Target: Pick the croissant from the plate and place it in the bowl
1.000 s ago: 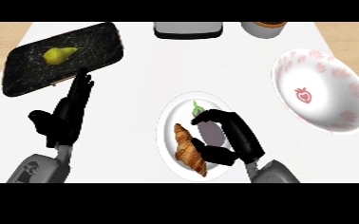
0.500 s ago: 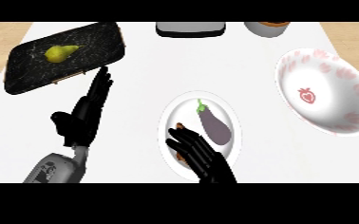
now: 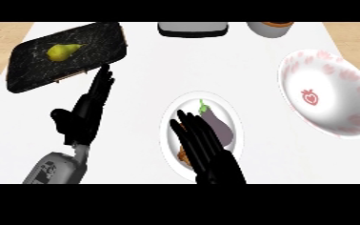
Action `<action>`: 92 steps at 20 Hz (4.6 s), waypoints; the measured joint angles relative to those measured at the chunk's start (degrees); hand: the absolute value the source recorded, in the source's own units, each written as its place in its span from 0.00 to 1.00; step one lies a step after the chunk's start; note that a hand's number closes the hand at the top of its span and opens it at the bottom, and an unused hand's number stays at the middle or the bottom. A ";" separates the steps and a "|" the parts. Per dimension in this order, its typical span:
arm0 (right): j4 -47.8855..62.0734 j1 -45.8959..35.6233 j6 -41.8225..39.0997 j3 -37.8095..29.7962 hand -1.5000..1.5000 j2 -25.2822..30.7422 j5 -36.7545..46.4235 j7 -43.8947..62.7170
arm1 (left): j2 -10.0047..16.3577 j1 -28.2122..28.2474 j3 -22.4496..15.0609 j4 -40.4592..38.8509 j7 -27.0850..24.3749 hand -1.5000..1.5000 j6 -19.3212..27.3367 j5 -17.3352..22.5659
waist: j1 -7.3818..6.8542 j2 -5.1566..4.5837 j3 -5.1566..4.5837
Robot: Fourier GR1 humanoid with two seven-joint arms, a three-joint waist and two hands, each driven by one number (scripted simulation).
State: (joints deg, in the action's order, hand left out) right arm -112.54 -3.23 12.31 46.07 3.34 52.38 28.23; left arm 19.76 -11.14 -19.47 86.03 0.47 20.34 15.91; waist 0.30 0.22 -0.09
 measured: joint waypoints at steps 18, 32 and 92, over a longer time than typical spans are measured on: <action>3.92 -4.55 -15.77 -0.76 0.00 -1.09 -7.11 20.73 | -3.38 -0.31 3.97 -1.62 0.71 0.50 -4.02 -4.15 | -0.25 -0.20 0.08; 4.35 0.03 -13.73 -4.92 0.00 -2.10 -12.88 10.46 | -6.88 1.66 7.49 1.85 3.56 0.50 -6.81 -8.69 | -0.29 -0.19 0.10; -0.12 16.43 -5.02 -18.22 1.00 11.22 -28.15 -28.12 | -13.59 4.17 15.64 3.38 4.37 0.50 -14.79 -16.25 | 0.72 0.05 0.10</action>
State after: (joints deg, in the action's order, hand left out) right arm -112.66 13.20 7.29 27.85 14.56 24.23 0.12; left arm 6.17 -6.97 -3.83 89.41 4.84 5.56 -0.34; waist 1.02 0.27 0.01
